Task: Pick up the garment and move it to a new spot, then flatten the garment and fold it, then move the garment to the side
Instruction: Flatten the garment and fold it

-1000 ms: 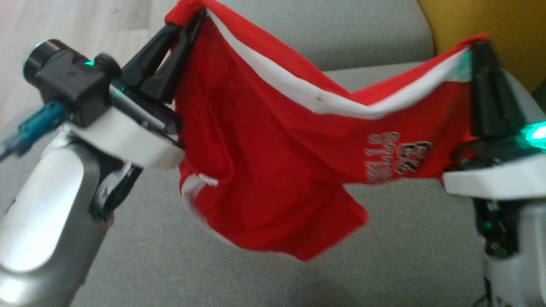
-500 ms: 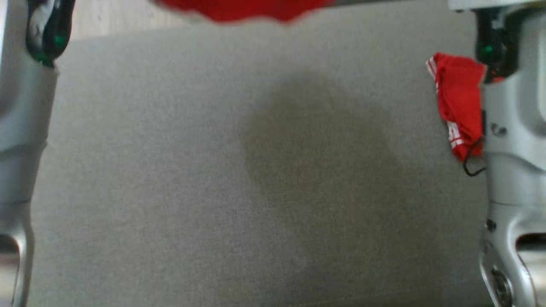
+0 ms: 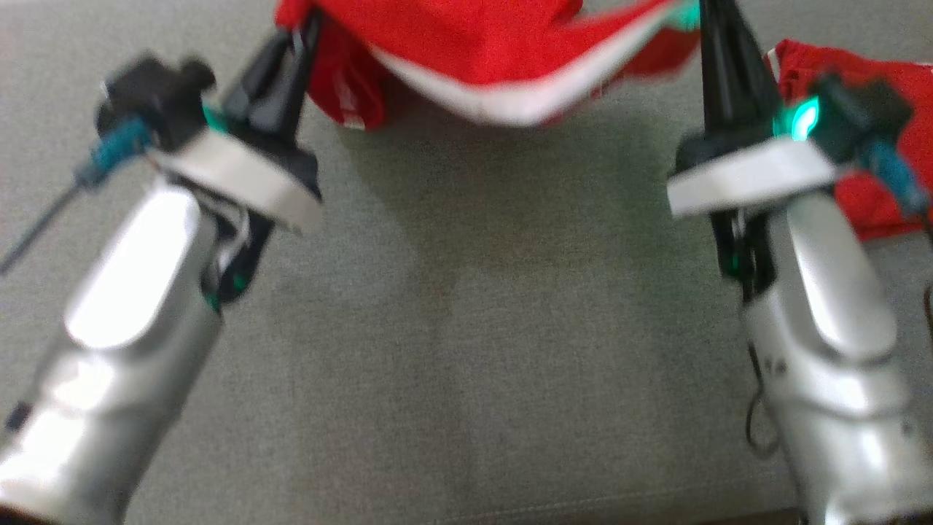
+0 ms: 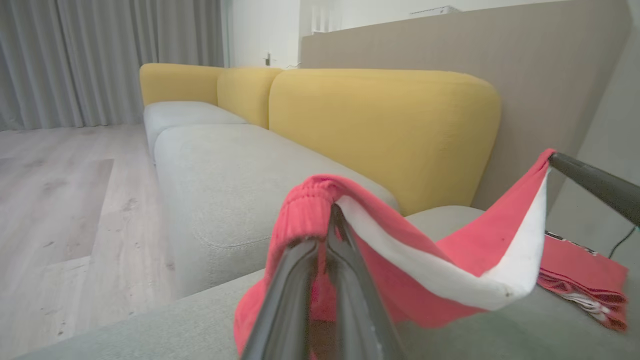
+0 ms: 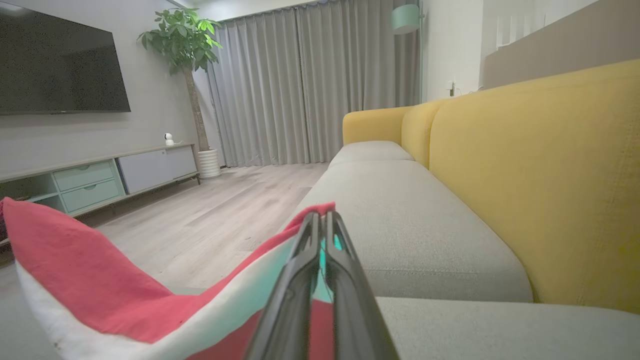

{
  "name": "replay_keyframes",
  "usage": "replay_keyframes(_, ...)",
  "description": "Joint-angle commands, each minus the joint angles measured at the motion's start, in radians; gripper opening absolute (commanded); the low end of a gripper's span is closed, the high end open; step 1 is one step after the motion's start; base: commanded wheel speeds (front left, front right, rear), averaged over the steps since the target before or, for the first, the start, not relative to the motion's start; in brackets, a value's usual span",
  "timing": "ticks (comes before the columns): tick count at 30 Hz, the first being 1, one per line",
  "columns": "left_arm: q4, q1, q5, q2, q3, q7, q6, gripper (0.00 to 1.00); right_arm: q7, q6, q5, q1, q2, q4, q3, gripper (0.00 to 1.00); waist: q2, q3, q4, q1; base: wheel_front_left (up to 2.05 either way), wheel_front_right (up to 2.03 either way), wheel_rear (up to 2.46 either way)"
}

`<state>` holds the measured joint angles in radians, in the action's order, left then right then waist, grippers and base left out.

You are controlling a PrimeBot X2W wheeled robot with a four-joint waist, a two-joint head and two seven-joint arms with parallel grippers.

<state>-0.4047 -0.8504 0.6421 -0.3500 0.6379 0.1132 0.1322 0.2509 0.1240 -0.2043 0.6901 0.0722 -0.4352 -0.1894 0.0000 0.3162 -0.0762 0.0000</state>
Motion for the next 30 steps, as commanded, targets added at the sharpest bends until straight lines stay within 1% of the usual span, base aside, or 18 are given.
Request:
replay_keyframes(1,0.054,-0.004,0.011,-0.049,-0.033,0.017,-0.002,0.00,0.010,0.007,-0.008,-0.029,-0.022,0.064,-0.008,0.00,0.0000,-0.019,0.001,0.0000,0.00,0.00,0.00)
replay_keyframes(4,0.115,0.102,0.031,-0.062,-0.017,0.017,-0.011,0.00,0.010,0.007,-0.014,-0.144,-0.022,0.137,0.009,0.00,0.0000,-0.055,0.001,0.0000,0.00,0.00,0.00)
replay_keyframes(8,0.217,0.250,0.054,-0.083,0.008,-0.009,-0.052,0.00,0.011,0.007,-0.012,-0.305,-0.022,0.220,0.050,0.00,0.0000,-0.120,0.002,0.0000,0.00,0.00,0.00)
replay_keyframes(12,0.335,0.404,0.078,-0.101,0.028,-0.031,-0.116,0.00,0.010,0.007,-0.017,-0.470,-0.022,0.304,0.107,0.00,0.0000,-0.191,0.002,0.0000,0.00,0.00,0.00)
replay_keyframes(16,0.462,0.556,0.108,-0.119,0.039,-0.047,-0.187,0.00,-0.023,0.007,-0.017,-0.621,-0.022,0.399,0.154,0.00,0.0000,-0.249,-0.003,0.0000,0.00,0.00,0.00)
replay_keyframes(21,0.596,0.732,0.146,-0.133,0.057,-0.064,-0.278,0.00,-0.093,0.007,0.002,-0.773,-0.022,0.546,0.192,0.00,0.0000,-0.282,-0.010,0.0000,0.00,0.00,0.00)
replay_keyframes(23,0.634,0.783,0.162,-0.129,0.063,-0.065,-0.303,0.00,-0.126,0.007,0.011,-0.815,-0.022,0.598,0.203,0.00,0.0000,-0.281,-0.004,0.0000,0.00,0.00,0.00)
replay_keyframes(26,0.657,0.822,0.193,-0.111,0.070,-0.067,-0.316,0.00,-0.165,0.007,0.012,-0.837,-0.022,0.638,0.213,0.00,0.0000,-0.263,0.012,0.0000,0.00,0.00,0.00)
replay_keyframes(30,0.617,0.809,0.238,-0.076,0.081,-0.085,-0.291,0.00,-0.195,0.007,0.023,-0.776,-0.022,0.609,0.220,0.00,0.0000,-0.223,0.043,0.0000,0.00,0.00,0.00)
